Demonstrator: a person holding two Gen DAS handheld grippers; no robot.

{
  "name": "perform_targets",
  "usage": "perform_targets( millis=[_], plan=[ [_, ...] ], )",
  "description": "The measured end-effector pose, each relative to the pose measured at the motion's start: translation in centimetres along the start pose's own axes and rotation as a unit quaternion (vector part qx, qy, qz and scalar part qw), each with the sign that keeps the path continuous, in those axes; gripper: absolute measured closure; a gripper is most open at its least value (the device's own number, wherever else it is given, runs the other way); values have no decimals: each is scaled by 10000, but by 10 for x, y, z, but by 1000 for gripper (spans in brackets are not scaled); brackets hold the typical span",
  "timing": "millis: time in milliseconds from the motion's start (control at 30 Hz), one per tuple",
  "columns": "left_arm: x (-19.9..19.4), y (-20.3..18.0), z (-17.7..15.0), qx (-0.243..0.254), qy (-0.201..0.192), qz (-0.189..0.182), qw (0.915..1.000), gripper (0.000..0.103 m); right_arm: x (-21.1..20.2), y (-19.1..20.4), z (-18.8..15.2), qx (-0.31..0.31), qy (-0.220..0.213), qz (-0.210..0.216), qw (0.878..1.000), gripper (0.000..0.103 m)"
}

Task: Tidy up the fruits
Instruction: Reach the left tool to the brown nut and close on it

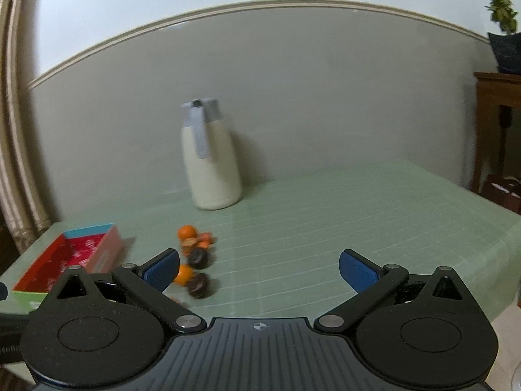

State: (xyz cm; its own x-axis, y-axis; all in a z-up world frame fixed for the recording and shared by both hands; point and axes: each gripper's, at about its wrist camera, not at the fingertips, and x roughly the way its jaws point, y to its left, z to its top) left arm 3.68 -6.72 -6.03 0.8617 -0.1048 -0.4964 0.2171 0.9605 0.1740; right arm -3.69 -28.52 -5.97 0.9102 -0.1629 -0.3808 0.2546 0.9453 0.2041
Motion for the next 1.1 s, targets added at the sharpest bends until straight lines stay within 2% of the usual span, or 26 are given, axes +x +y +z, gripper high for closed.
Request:
perform_targets(
  millis=[167, 433, 500, 667, 800, 900, 1033, 1100],
  plan=[
    [26, -24, -6, 286, 17, -486, 9984, 12, 14, -15, -5, -32, -147, -290, 9995, 0],
    [70, -48, -10, 656, 68, -1033, 9925, 35, 43, -32, -13, 31, -167, -548, 9984, 0],
    [80, -50, -11, 686, 77, -1118, 9913, 37, 50, -33, -14, 4, -153, -593, 9981, 0],
    [102, -54, -13, 638, 171, -1362, 9885, 43, 68, -33, -16, 13, -188, -631, 9978, 0],
    [116, -56, -16, 523, 245, -1437, 9879, 55, 72, -31, -22, -45, -270, -634, 9976, 0],
    [126, -57, -20, 437, 327, -1492, 9873, 59, 78, -30, -27, -82, -252, -641, 9976, 0],
    [134, -58, -24, 334, 384, -1590, 9860, 74, 81, -32, -28, 8, -223, -623, 9978, 0],
    [135, -57, -25, 283, 374, -1605, 9859, 76, 82, -31, -29, 19, -237, -622, 9978, 0]
  ],
)
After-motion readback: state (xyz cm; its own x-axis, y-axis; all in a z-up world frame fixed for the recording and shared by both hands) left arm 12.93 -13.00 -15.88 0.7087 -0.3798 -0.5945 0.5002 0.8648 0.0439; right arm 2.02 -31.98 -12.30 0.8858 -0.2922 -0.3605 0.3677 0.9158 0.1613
